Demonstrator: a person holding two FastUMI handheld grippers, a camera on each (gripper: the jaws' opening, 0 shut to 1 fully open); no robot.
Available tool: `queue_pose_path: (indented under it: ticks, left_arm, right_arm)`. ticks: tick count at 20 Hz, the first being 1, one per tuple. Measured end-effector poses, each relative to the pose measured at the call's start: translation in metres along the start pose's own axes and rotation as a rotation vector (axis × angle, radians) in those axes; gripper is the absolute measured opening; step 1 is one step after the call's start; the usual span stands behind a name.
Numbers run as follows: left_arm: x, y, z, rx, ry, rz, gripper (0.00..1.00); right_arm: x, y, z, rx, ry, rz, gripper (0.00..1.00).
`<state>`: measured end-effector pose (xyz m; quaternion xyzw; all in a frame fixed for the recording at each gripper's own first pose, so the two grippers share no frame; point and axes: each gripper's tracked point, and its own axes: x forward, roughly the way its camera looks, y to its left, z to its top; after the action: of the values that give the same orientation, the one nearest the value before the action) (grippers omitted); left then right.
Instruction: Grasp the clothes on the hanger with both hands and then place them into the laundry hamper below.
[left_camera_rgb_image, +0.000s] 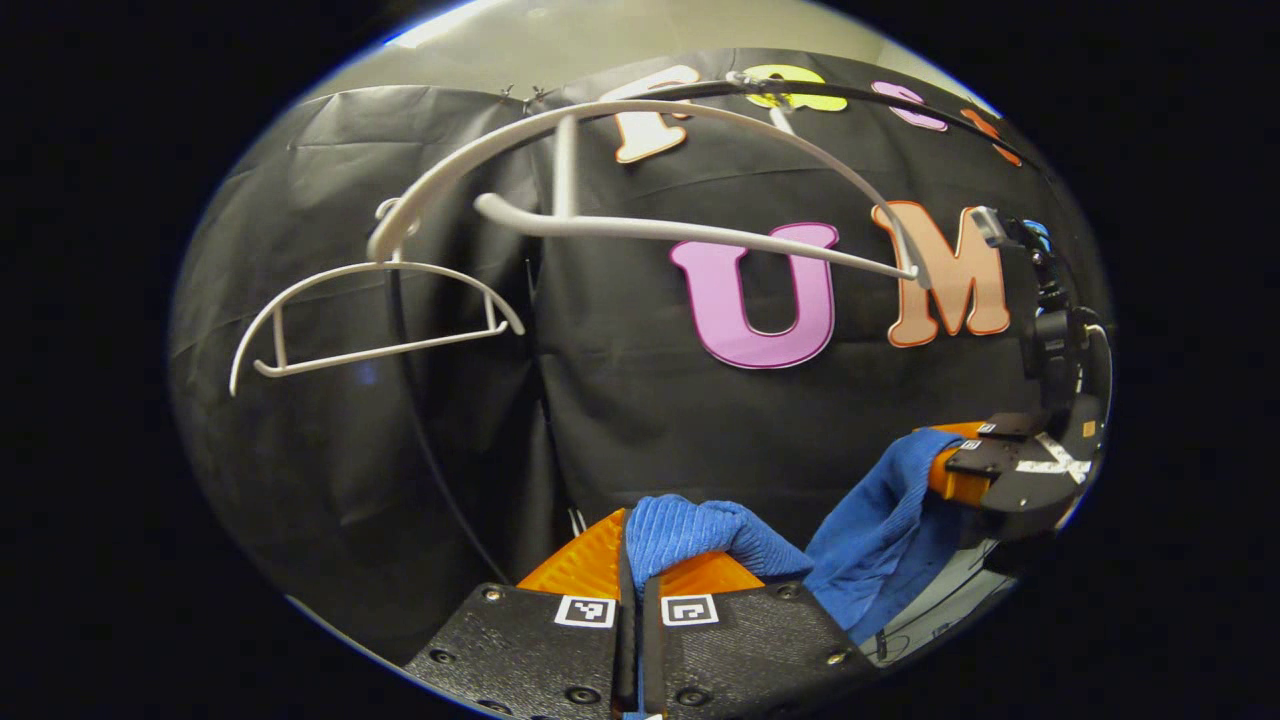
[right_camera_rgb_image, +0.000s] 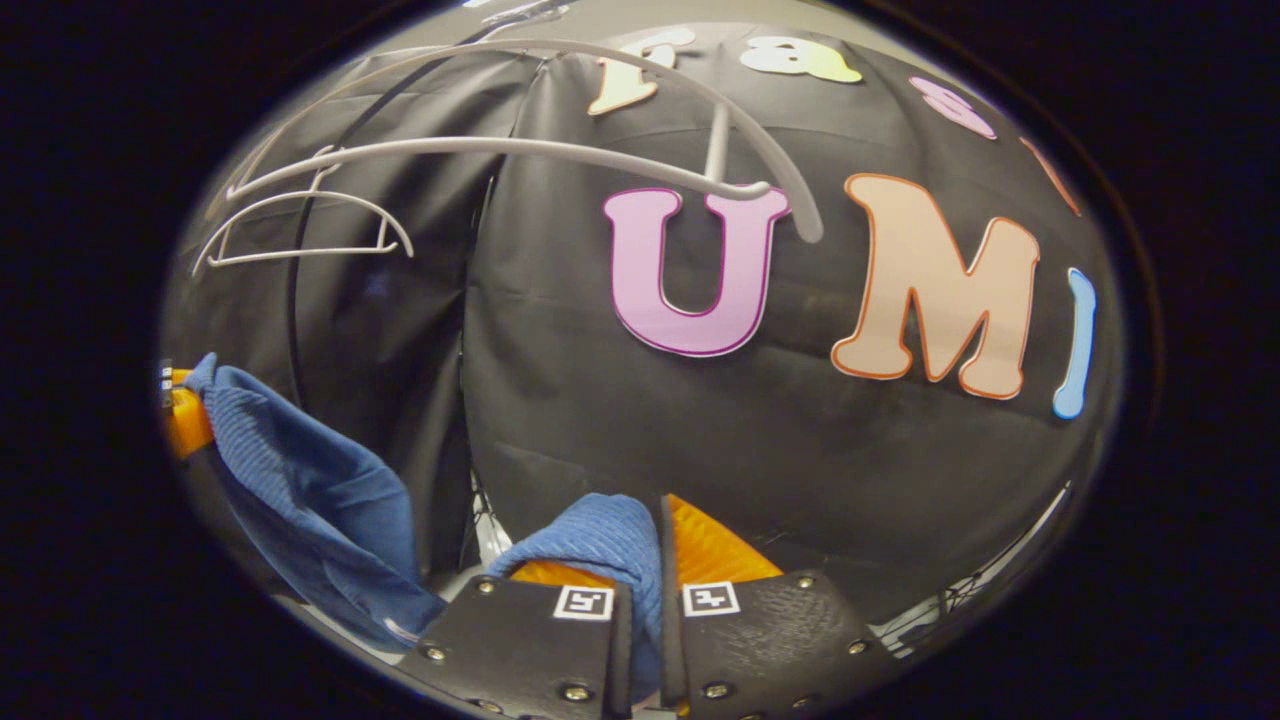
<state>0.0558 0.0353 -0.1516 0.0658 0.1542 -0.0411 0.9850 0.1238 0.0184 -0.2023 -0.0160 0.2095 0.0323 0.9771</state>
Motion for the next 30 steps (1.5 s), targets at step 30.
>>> queue_pose_path:
  ticks: [30]
  left_arm:
    - [0.017, -0.065, -0.173, 0.087, 0.383, -0.21, 0.03]
  right_arm:
    - [-0.015, 0.036, -0.182, -0.029, 0.377, 0.101, 0.12]
